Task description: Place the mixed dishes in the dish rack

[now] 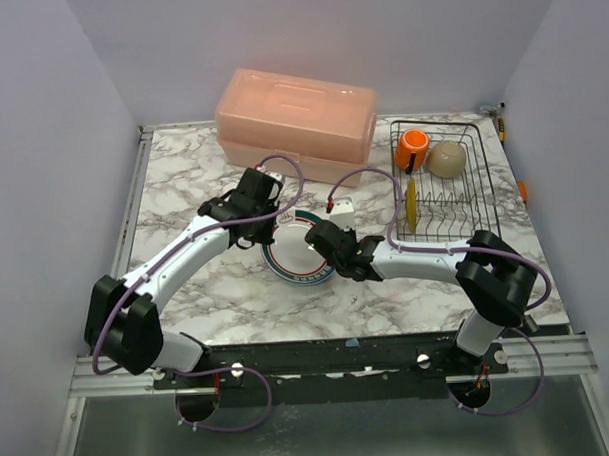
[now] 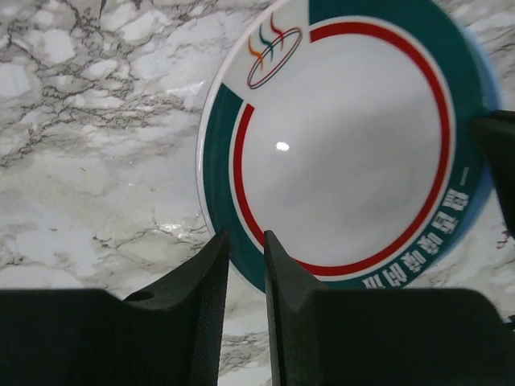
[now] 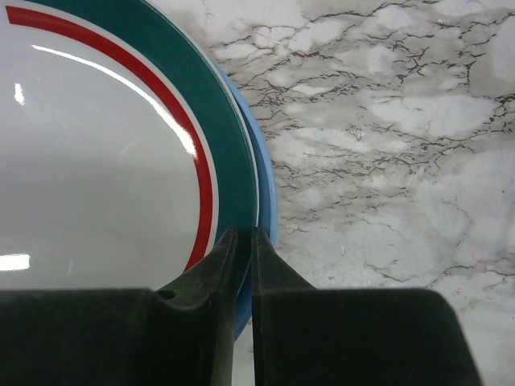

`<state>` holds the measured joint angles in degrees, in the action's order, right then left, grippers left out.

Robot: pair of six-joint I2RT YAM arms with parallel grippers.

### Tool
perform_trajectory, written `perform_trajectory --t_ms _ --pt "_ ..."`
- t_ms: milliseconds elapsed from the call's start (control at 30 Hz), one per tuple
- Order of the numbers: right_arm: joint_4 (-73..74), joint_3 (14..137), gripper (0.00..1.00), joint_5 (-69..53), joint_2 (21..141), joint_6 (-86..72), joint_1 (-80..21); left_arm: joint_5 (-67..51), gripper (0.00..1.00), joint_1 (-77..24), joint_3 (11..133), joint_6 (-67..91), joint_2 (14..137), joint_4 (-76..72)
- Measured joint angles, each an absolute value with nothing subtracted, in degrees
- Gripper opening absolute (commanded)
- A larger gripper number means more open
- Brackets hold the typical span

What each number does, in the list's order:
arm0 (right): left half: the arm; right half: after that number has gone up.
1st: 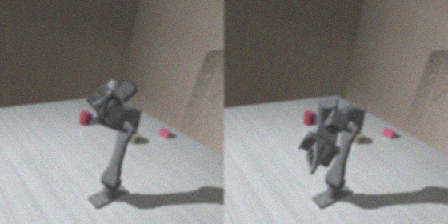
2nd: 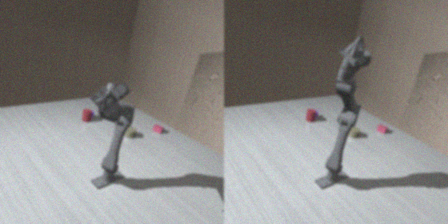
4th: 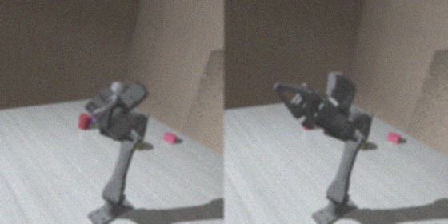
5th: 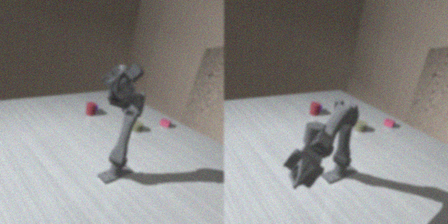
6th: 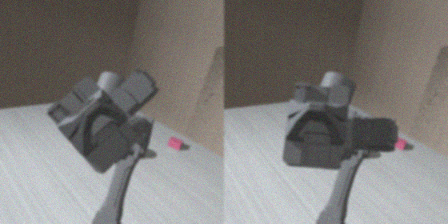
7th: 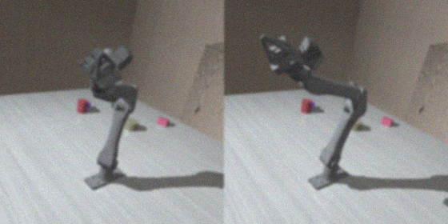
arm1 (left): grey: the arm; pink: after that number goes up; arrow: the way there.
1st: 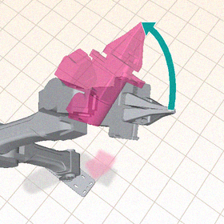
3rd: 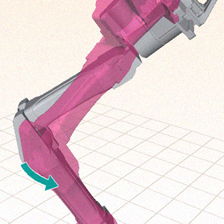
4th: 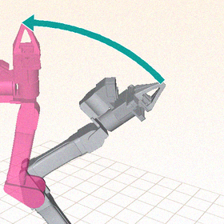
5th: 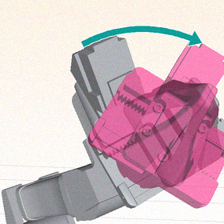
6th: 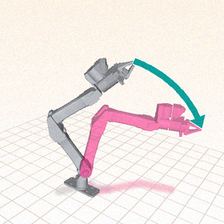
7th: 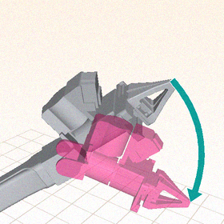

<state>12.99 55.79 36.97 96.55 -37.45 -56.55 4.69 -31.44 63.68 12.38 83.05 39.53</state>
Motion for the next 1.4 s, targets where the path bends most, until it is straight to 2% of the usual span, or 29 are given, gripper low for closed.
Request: perform_trajectory --t_ms 233,333,467,667,800,967,1167,1400 --pt "12.47 55.77 0.11 36.75 96.86 -37.43 -56.55 2.22 0.24 -31.73 60.27 12.43 72.01 33.43" --pt "12.23 55.77 0.11 36.60 97.03 -37.36 -56.55 2.39 0.30 -31.73 59.96 12.49 70.98 32.51" --pt "11.88 55.77 0.10 36.45 97.23 -36.99 -56.55 5.30 0.33 -31.73 60.58 13.02 73.73 33.36" --pt "11.42 55.77 0.10 36.12 97.69 -36.75 -56.55 6.46 0.34 -31.46 63.00 13.72 82.21 37.10" --pt "11.31 55.77 0.10 36.07 97.73 -36.51 -56.55 6.42 0.34 -31.33 63.31 14.02 83.70 38.85" --pt "11.27 55.77 0.10 35.99 97.73 -36.40 -56.55 5.04 0.26 -31.31 63.33 14.02 83.44 39.07" --pt "11.22 55.75 0.11 34.65 97.95 -36.36 -56.55 3.22 0.02 -31.05 62.74 13.45 78.74 37.52" --pt "10.41 55.75 0.26 33.17 97.82 -35.29 -56.55 2.74 0.00 -30.94 62.70 13.41 77.32 35.44"
